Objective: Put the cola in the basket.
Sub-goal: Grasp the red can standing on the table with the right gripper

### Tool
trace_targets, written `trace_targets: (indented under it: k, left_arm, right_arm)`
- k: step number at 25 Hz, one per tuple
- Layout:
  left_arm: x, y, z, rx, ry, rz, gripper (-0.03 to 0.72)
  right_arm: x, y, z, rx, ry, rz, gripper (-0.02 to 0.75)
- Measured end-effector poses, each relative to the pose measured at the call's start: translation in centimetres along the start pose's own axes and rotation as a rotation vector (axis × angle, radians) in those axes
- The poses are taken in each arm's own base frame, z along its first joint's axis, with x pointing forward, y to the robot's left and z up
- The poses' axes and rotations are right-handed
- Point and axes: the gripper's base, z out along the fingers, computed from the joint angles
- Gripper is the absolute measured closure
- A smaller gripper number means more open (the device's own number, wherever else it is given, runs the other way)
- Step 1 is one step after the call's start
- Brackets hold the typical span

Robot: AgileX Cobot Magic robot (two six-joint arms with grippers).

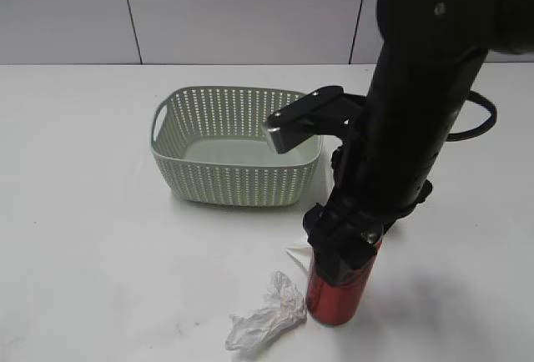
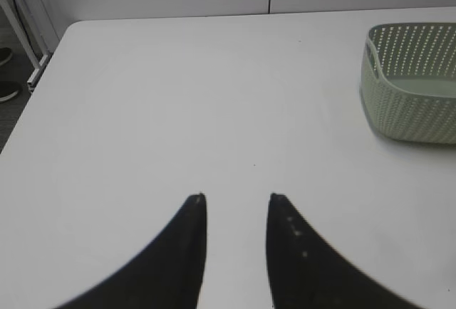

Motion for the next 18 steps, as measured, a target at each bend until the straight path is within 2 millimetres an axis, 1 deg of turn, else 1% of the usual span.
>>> trace_targets:
  k: [3,9,11,14,15,18]
  left_arm:
    - [0.0,0.0,0.0,0.0,0.0,0.0,0.452]
    - [0.0,0.0,0.0,0.0,0.0,0.0,0.452]
    - [0.0,0.0,0.0,0.0,0.0,0.0,0.452]
    - [0.0,0.0,0.0,0.0,0.0,0.0,0.452]
    - [0.0,0.0,0.0,0.0,0.0,0.0,0.452]
    - [0.0,0.0,0.0,0.0,0.0,0.0,0.452]
  right_arm:
    - [-0.4,-0.3,1.6,0.001,0.036,0.008,0.07]
    - [-0.9,-0.5,2.8,0.004,0.044,0.014,0.082]
    - [-0.8,-0.5,3.0,0.003,0.06,0.015,0.111]
    - [-0.8,-0.6,3.1,0.006,0.072,0.021,0.202]
    - [-0.8,-0.6,3.1,0.006,0.073,0.024,0.218]
    - [-0.7,-0.5,3.1,0.006,0.079,0.03,0.218]
